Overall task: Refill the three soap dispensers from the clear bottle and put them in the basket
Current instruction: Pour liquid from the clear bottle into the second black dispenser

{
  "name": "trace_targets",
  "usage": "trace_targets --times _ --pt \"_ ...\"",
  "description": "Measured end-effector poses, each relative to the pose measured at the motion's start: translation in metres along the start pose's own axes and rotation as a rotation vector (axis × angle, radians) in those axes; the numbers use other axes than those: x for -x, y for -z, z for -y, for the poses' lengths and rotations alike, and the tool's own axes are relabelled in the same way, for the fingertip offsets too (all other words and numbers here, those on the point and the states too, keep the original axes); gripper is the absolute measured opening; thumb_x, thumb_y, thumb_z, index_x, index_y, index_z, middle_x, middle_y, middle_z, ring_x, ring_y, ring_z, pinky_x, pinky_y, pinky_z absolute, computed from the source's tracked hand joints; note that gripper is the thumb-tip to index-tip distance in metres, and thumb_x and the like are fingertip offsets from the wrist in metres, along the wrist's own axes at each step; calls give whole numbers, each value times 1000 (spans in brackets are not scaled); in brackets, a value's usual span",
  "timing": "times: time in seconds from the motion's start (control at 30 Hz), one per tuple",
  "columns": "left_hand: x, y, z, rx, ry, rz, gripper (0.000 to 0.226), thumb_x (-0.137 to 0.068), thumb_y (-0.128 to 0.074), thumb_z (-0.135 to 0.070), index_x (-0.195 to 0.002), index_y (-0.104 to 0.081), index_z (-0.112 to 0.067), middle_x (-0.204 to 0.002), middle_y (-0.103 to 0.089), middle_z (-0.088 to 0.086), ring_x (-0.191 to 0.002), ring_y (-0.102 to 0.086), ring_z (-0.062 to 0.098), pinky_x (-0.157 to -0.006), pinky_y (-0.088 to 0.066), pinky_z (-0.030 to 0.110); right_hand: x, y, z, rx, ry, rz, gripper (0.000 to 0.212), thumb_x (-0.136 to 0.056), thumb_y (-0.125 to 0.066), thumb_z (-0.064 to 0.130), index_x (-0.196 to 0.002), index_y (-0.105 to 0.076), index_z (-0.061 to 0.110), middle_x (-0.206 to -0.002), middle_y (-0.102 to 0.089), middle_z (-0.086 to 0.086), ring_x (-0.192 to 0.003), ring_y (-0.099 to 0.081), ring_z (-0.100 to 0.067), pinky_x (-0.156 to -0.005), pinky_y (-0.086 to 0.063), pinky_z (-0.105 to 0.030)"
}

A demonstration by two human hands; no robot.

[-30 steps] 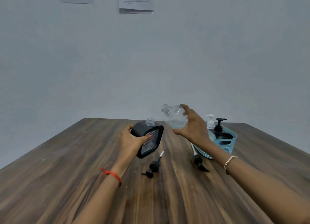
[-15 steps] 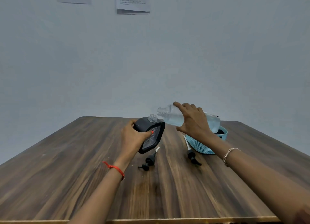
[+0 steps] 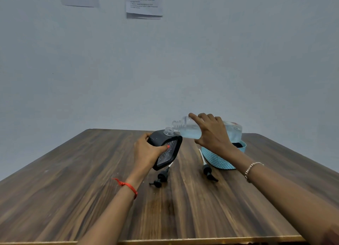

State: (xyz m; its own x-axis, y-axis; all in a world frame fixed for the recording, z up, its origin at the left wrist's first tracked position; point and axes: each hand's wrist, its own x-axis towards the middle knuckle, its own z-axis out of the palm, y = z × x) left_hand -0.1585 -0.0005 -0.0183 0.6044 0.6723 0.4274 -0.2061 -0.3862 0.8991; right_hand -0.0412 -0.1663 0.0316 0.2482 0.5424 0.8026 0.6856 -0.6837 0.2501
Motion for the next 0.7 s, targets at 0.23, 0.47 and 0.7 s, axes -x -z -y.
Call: trace_targets --times 0.23,0.47,0.7 --pt "2 -1 -1 -9 1 0 50 -56 -84 -11 -101 -63 -11 -94 -71 5 -84 -67 19 -76 -57 35 1 -1 -1 33 35 -31 88 -33 -88 15 -115 -58 15 -89 -67 -14 -68 -62 -33 -61 -49 -40" --pt "5 -1 -2 -20 -7 7 44 -57 -84 -10 -94 -61 -12 -90 -69 4 -80 -66 18 -63 -48 24 3 -2 -3 39 57 -61 90 -32 -88 15 -115 -54 17 -90 -67 -14 -69 -63 -33 -62 -50 -41" --pt "6 -1 -3 -9 -9 22 40 -57 -84 -11 -89 -60 -15 -88 -69 4 -80 -66 18 -62 -49 24 4 -2 -4 43 58 -63 89 -31 -89 15 -115 -57 16 -89 -66 -13 -68 -62 -33 -62 -50 -41"
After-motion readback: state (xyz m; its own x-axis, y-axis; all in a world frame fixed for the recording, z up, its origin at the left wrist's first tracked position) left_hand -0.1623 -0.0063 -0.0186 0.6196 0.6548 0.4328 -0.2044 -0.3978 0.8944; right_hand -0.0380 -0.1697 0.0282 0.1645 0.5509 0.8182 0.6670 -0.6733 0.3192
